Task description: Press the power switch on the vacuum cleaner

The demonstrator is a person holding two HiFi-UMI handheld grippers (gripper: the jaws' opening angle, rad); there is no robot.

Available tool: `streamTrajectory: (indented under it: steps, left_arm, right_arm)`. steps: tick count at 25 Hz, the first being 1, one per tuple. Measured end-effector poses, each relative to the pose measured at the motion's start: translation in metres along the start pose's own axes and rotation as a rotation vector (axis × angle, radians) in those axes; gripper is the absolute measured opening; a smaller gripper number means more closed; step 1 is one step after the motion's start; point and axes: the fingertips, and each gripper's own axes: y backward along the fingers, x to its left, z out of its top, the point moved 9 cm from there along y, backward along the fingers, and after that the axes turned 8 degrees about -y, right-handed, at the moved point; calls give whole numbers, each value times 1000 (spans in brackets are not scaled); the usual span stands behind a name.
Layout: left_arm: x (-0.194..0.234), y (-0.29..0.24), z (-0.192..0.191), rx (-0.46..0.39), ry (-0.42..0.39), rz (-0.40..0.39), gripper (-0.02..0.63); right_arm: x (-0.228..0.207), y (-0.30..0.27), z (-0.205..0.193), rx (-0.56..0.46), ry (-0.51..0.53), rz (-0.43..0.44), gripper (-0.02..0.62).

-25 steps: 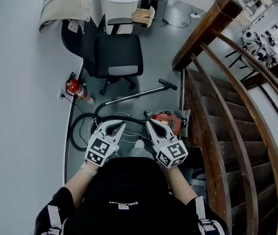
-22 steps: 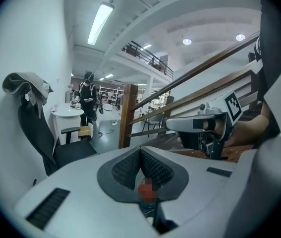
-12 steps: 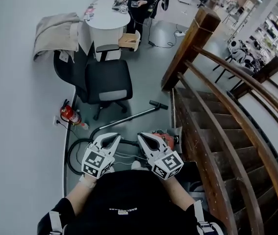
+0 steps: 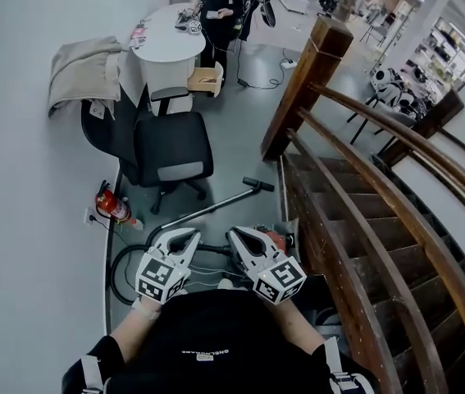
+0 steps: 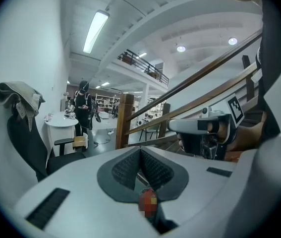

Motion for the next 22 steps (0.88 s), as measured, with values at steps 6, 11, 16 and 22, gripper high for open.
streamTrajectory:
  steps: [6,11,16,22]
  left_arm:
    - [4,-4,1,-2,-10,-15,15]
    - [-4,-3,4,0,-15,-35,15]
    - [-9,-5,4,3,-21,-45,15]
    - [-6,-6,2,-2,-23,-58,15]
  right_arm:
    - [-1,0,-1,-10,-16,-17,28]
    - [2,11,-4,-16,-35,-34,29]
    - [4,18,-7,-17,-39,-40,28]
    - [1,16,-11,-20,-47,-66,28]
